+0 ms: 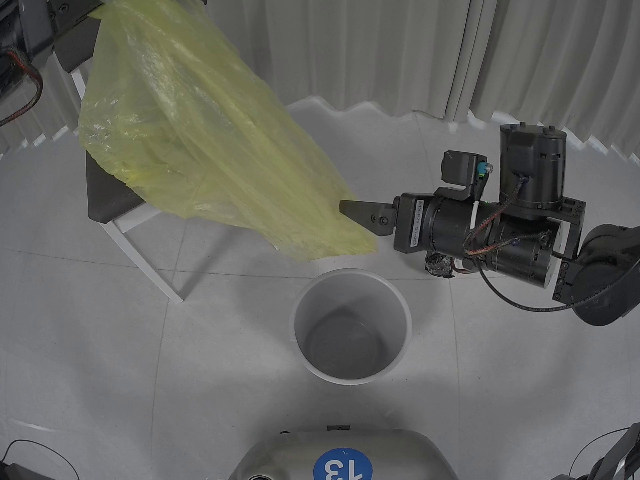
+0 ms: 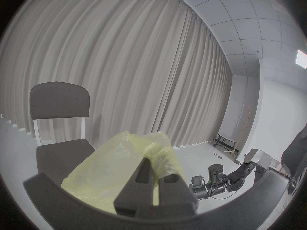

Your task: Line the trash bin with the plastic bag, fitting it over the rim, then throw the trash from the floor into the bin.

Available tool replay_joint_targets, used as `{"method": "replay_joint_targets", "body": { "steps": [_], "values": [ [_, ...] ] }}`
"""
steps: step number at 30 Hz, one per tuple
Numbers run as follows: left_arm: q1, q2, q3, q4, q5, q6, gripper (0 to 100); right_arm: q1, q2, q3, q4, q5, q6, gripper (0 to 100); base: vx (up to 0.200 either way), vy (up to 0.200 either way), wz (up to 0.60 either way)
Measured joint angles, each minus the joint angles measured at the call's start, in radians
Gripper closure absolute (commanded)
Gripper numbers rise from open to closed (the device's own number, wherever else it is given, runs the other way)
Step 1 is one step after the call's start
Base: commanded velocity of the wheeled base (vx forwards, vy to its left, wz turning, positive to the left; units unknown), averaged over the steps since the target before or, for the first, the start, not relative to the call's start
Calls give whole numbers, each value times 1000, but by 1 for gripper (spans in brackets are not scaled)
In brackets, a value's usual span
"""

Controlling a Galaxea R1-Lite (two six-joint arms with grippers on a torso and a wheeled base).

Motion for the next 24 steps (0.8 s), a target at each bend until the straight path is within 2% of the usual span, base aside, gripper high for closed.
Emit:
{"method": "replay_joint_targets", "body": {
  "steps": [24],
  "values": [
    [0,2,-1,-21,1,-3,100,110,126,20,-18,-1,16,0,0,0,0]
  ]
}}
